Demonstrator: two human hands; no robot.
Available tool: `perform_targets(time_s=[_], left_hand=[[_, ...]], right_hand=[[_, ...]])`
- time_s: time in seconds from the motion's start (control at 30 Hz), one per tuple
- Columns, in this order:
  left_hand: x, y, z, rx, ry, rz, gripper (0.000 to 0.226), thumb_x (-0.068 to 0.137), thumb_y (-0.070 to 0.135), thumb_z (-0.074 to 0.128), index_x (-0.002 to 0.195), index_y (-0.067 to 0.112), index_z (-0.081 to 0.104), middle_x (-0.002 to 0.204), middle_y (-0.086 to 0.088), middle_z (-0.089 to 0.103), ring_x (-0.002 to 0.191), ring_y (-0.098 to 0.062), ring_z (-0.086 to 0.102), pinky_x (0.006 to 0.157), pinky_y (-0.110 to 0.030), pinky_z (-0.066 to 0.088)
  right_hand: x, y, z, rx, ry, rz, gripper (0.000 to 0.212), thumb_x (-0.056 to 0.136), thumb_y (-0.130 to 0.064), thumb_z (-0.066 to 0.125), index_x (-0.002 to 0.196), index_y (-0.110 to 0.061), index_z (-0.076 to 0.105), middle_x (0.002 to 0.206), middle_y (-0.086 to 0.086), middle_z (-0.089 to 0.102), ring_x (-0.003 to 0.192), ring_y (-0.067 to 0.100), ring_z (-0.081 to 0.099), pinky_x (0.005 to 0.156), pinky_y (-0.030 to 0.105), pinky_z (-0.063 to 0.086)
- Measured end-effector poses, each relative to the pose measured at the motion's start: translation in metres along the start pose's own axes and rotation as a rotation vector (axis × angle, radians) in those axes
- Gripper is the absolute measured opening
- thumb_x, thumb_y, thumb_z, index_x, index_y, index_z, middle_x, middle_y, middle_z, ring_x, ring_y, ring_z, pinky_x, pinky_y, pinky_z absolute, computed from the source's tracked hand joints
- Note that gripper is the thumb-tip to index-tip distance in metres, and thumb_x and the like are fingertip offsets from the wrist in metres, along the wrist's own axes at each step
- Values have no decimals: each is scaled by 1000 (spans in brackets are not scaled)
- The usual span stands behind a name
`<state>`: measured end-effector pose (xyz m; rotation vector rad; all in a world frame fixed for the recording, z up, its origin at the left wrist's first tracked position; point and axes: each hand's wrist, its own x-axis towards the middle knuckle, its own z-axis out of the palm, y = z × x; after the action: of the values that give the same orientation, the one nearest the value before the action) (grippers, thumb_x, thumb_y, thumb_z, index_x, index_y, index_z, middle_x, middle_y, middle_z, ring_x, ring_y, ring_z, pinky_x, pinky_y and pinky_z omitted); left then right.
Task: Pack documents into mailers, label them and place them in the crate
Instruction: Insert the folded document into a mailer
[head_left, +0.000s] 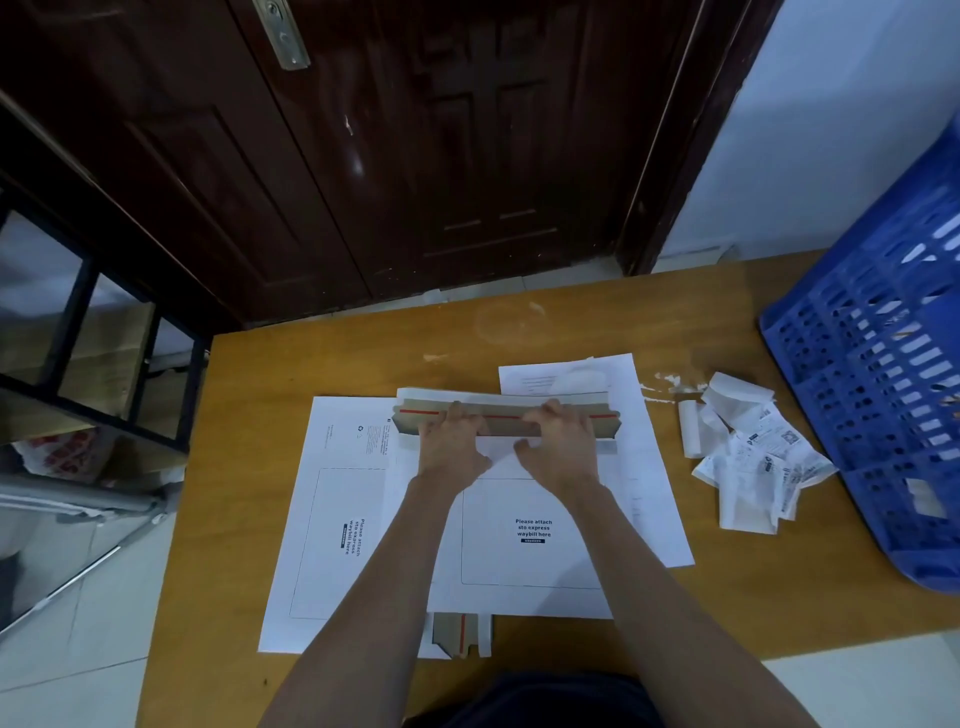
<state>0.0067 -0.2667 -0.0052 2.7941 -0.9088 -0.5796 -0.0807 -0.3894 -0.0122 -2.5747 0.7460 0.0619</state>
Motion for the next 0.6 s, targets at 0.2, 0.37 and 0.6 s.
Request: perform_targets(time_s=[0.2,0.37,0.6], left_hand=[[0,-4,2,9,-123,43,33,89,34,59,118,24,49,129,5,51,125,-21,43,104,-43,25],[0,-17,4,-27,-196,3,46,89,40,59,125,19,42,130,0,51,124,-24,45,101,-42,28],[8,-39,8,39,-196,-22,50,85,53,59,118,15,54,126,-3,55,118,-24,47,97,-40,34]], right_hand=[[2,14,-1,-147,-282,144,51,75,-52,59,117,-22,60,118,-1,61,124,20,41,102,35,23],[13,25,-8,-97,-281,245,62,77,-70,53,117,-24,61,116,-1,64,124,19,47,106,36,22],[13,44,-10,2,-254,252,30,77,-51,67,94,-27,59,99,-4,61,116,17,48,102,35,23]])
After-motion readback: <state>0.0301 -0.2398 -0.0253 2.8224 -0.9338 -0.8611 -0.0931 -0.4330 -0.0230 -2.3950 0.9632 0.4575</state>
